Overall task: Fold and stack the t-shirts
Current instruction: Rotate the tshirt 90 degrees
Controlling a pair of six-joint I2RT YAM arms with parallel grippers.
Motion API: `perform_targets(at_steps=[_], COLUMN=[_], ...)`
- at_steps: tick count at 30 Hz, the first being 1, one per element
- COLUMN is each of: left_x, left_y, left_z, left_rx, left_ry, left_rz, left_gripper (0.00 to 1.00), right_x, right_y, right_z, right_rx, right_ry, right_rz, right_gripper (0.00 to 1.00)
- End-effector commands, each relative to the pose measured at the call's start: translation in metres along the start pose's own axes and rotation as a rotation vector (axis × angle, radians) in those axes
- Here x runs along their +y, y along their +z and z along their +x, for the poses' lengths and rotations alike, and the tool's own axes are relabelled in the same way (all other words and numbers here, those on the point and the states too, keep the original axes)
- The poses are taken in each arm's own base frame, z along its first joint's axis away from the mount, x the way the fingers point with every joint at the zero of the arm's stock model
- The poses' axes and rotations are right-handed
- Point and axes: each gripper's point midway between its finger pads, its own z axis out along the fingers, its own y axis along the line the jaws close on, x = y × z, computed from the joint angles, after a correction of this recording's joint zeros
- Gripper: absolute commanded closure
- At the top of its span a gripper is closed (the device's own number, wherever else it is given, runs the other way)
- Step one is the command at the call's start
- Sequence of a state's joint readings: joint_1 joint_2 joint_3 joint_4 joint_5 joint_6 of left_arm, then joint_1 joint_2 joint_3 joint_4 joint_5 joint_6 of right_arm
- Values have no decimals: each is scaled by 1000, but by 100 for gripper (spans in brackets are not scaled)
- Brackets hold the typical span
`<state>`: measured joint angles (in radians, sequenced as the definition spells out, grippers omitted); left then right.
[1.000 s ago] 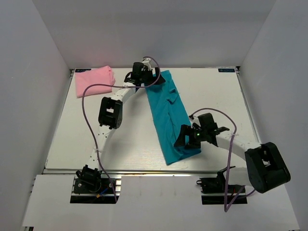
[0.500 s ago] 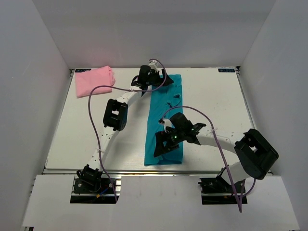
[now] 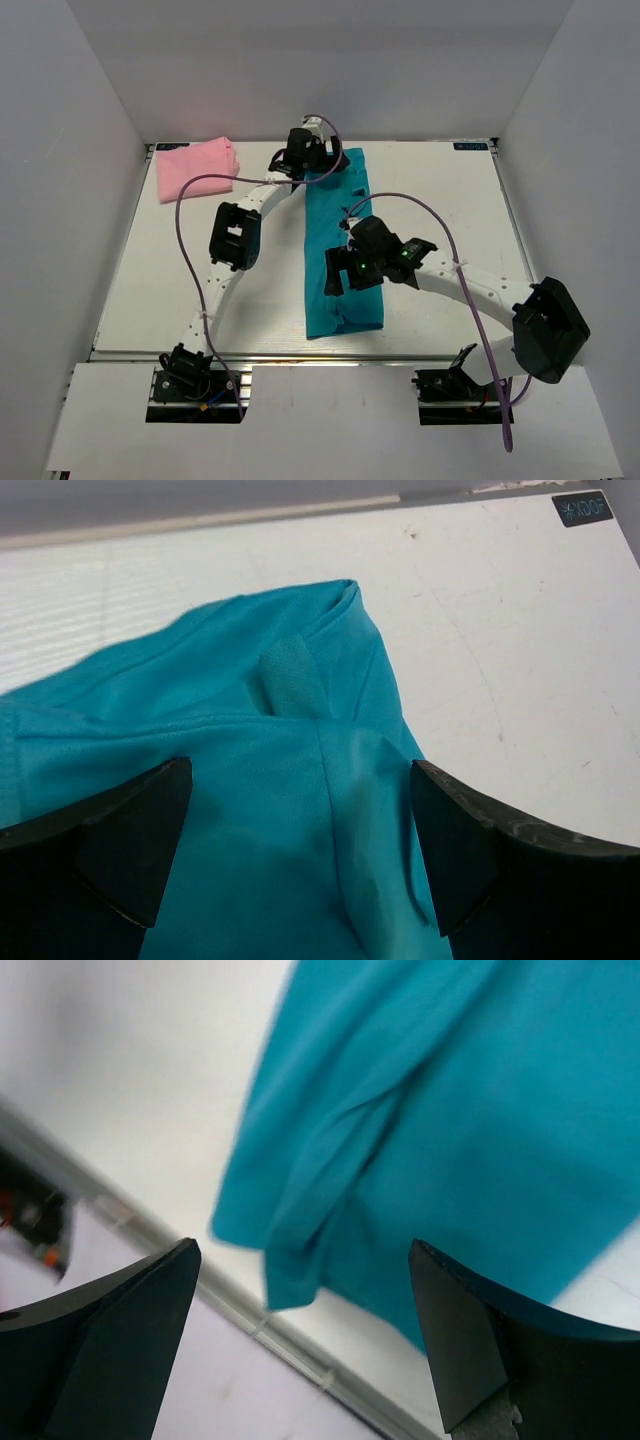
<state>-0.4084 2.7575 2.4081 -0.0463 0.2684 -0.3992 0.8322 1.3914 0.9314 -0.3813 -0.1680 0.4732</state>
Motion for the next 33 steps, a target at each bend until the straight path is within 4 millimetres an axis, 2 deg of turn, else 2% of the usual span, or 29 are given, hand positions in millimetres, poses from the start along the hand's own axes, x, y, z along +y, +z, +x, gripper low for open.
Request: perform_targets(at_steps=[1,2,3,4,5,6,7,8,9,10,11,13,14,15,16,17,18,19,23,24,25,26,27,29,33], left_x=[-52,-54,-66,-66,-62,-61,-77,-69,-56,-56,-54,-45,-29,-39,-30,-31,-38,-33,-42,-40,-36,-38,-36,-37,-38], left_y=[-67,-76,-99,-111,-119,-131,-158,-166,-182,-194,-216,-240,-248,-269,-275,-282,-298,-303,-328,-332,-338,-347,-351,-364,-381], left_z=[-125,-127,-146,-154,-146,-146,-168,-155,-153,-151,-142,-125,-85,-92,-63,-55,-58,-39,-19,-15,-1,2,20,35,55], left_rx=[-167,-155,-160,-161,-128,-108,-141,-103,-84,-79,-58,-41,39,0,41,45,23,49,62,59,93,94,125,136,143], left_ry=[148,169,191,223,232,239,280,283,272,245,240,180,157,149,117,106,97,78,57,48,28,13,-5,-20,-32], left_rz=[-10,-17,-29,-61,-82,-112,-105,-136,-207,-231,-262,-333,-372,-360,-375,-368,-361,-371,-345,-356,-370,-372,-370,-361,-340], left_gripper=[0,0,0,0,0,0,0,0,0,0,0,0,0,0,0,0,0,0,0,0,0,0,0,0,0], right_x=[-36,-36,-40,-38,-40,-44,-42,-43,-41,-37,-32,-27,-24,-25,-27,-30,-32,-31,-23,-26,-30,-36,-42,-49,-67], right_y=[0,1,10,11,13,24,26,30,32,35,35,36,37,39,43,43,46,46,50,50,51,50,50,46,36], right_z=[-18,-25,-21,-27,-28,-21,-20,-18,-16,-16,-18,-18,-18,-16,-10,-9,-5,-4,-5,-4,-2,-2,1,2,10], right_rx=[-85,-106,-87,-96,-98,-60,-49,-36,-31,-35,-42,-50,-53,-43,-25,-13,0,6,-3,-6,-9,-13,-5,-16,-29], right_ry=[41,41,40,34,29,17,9,8,-3,-4,-11,-33,-40,-52,-59,-62,-65,-77,-97,-102,-92,-84,-73,-58,-21], right_rz=[259,271,296,311,329,351,352,357,357,338,321,305,294,295,303,315,323,325,283,299,318,342,362,405,486], right_gripper=[10,10,10,10,10,10,10,10,10,10,10,10,10,10,10,10,10,10,10,10,10,10,10,10,10])
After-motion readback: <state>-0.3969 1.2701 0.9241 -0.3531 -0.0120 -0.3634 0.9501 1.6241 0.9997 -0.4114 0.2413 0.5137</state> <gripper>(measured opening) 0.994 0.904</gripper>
